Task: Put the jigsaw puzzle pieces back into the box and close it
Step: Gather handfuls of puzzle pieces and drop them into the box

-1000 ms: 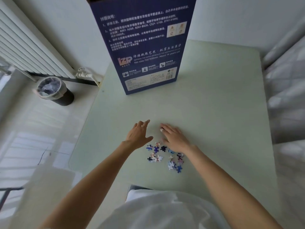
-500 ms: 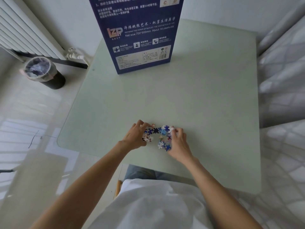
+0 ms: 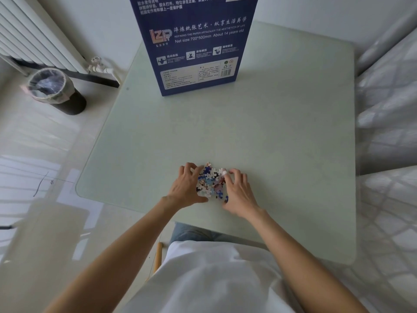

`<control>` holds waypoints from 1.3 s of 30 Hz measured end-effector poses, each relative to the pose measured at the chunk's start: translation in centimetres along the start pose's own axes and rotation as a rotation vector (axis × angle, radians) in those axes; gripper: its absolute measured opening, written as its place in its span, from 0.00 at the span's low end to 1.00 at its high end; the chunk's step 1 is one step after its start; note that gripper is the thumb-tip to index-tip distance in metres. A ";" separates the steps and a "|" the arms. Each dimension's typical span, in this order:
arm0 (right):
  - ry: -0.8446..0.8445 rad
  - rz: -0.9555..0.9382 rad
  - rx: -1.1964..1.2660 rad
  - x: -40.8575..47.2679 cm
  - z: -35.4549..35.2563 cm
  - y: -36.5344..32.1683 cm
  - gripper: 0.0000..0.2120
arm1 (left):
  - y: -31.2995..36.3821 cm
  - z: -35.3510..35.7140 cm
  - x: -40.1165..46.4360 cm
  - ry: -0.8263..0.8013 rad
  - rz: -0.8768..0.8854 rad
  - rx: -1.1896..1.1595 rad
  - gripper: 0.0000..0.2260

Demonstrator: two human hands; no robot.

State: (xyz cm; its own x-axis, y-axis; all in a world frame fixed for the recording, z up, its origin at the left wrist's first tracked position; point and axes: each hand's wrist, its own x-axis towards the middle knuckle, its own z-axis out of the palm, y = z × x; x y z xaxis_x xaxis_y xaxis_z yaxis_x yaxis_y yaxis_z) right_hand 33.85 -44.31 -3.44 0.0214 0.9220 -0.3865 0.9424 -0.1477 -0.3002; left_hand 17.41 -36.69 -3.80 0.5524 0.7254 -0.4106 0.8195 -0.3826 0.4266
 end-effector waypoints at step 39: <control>-0.094 -0.235 0.026 3.7 -1.7 -1.0 0.19 | 1.1 0.7 -0.7 0.027 -0.051 -0.120 0.17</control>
State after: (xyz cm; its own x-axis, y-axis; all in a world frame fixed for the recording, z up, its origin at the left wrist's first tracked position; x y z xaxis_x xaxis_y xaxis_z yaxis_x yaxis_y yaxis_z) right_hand 33.60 -40.12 -3.07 -0.2297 0.8948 -0.3827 0.9090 0.0567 -0.4130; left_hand 18.02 -38.05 -3.60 0.5044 0.7583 -0.4129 0.8215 -0.2743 0.4998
